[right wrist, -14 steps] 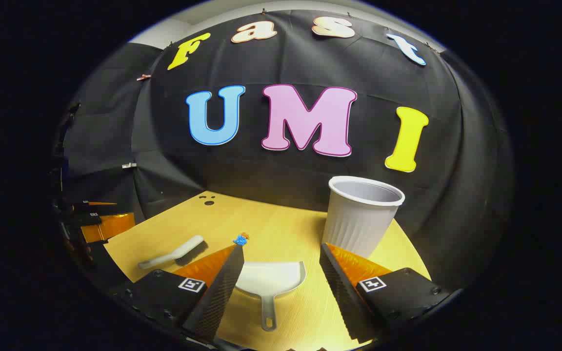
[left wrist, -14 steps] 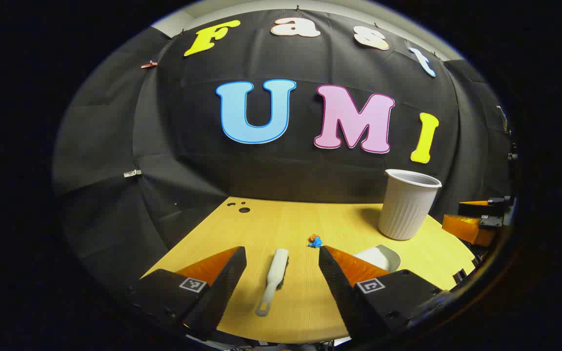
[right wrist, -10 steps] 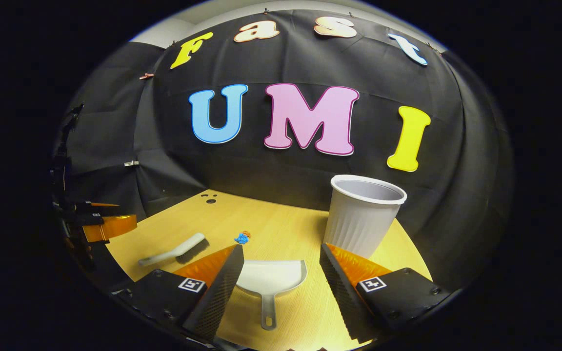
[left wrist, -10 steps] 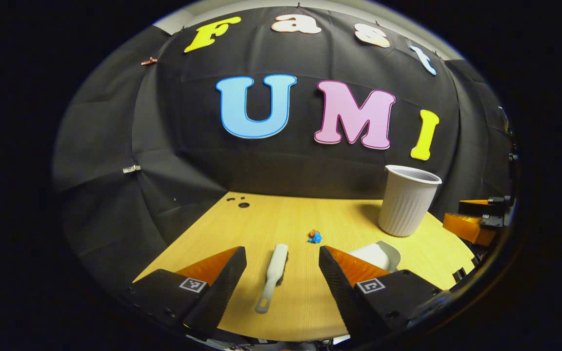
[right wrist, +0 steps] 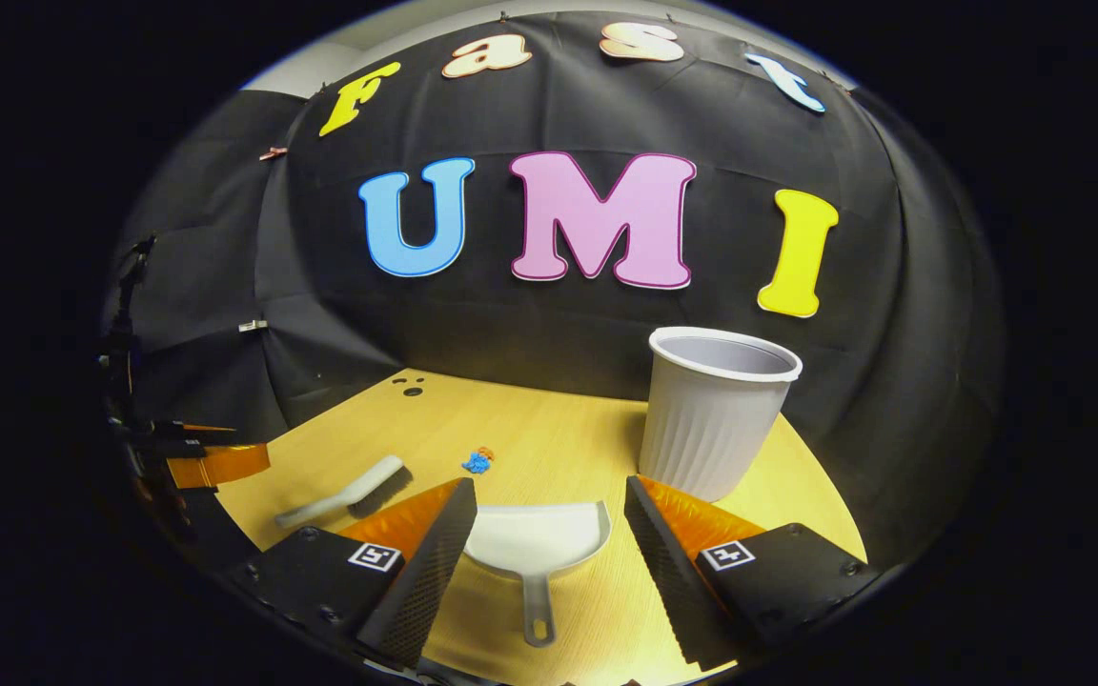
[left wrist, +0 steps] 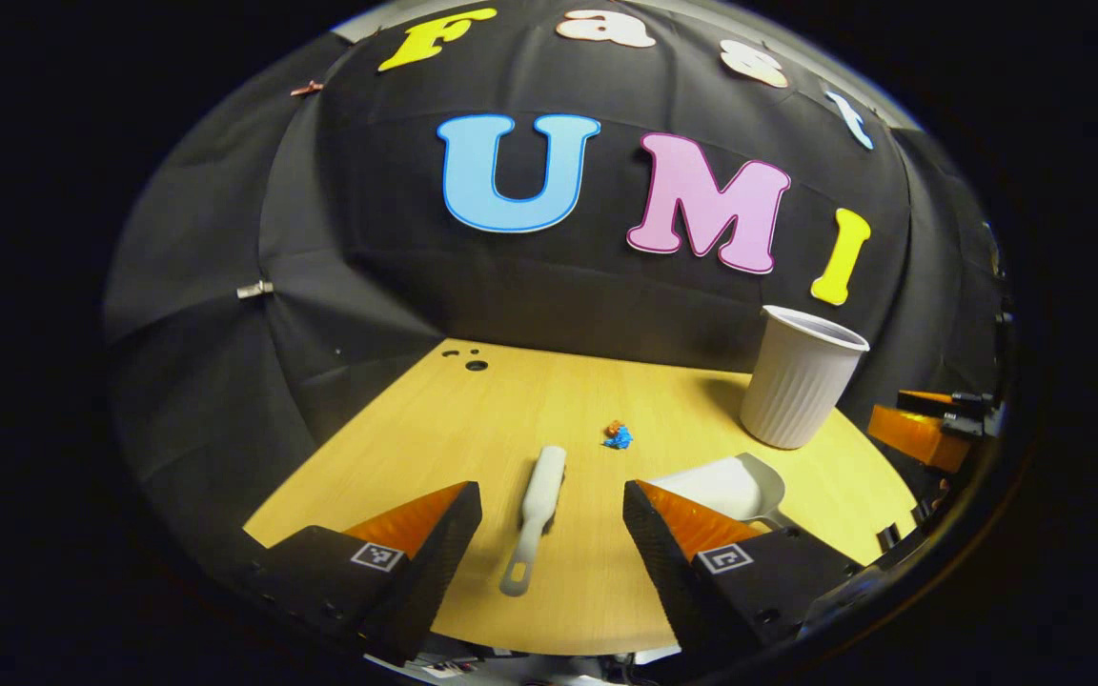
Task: Pick up the small broom and dustpan from the desktop, sweep the trash into the dustpan with the broom, and then empty the trash into the garbage bin.
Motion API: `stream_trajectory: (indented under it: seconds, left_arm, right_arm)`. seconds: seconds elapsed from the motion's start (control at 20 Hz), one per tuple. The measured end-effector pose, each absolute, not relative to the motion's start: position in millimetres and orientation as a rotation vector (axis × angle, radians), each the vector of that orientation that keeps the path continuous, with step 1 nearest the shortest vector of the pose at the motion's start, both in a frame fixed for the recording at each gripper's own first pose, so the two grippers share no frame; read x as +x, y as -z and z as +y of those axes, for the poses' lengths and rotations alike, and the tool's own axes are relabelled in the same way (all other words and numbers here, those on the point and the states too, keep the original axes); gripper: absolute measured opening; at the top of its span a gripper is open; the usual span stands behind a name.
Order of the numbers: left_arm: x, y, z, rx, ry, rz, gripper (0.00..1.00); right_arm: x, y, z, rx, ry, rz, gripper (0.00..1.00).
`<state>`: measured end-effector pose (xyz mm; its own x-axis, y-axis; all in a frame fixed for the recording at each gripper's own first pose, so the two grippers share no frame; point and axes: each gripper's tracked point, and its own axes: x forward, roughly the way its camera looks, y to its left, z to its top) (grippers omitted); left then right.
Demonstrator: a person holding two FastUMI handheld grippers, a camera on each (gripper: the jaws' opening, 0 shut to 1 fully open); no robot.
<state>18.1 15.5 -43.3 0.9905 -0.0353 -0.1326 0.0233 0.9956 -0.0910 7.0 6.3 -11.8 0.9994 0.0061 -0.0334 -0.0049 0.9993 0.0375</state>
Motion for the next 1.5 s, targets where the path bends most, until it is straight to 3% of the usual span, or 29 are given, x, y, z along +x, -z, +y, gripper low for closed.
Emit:
stream_trajectory:
  seconds: [0.55,1.0,1.15,1.35,1.45,1.5]
  left_arm:
    - [119.6,142.2,26.0,-0.115,0.043,0.564,0.96]
    - [159.3,200.3,25.9,-0.008,-0.005,0.816,0.95]
    - [166.7,206.3,28.3,0.031,-0.017,0.838,0.87]
    - [171.4,211.3,22.5,0.04,-0.005,0.833,0.82]
    - [170.6,211.0,18.0,0.07,0.019,0.817,0.73]
    - [167.1,204.8,16.0,0.074,0.022,0.804,0.63]
  right_arm:
    - [33.6,52.7,11.9,0.058,-0.087,0.149,0.98]
    - [55.5,87.1,-2.4,0.094,-0.105,0.228,0.98]
    - [61.9,91.6,-5.7,0.112,-0.109,0.241,0.99]
    - [68.2,97.2,-11.0,0.133,-0.107,0.259,0.98]
    - [68.6,102.0,-11.0,0.136,-0.112,0.276,0.99]
    - [68.4,103.2,-10.3,0.135,-0.116,0.28,0.99]
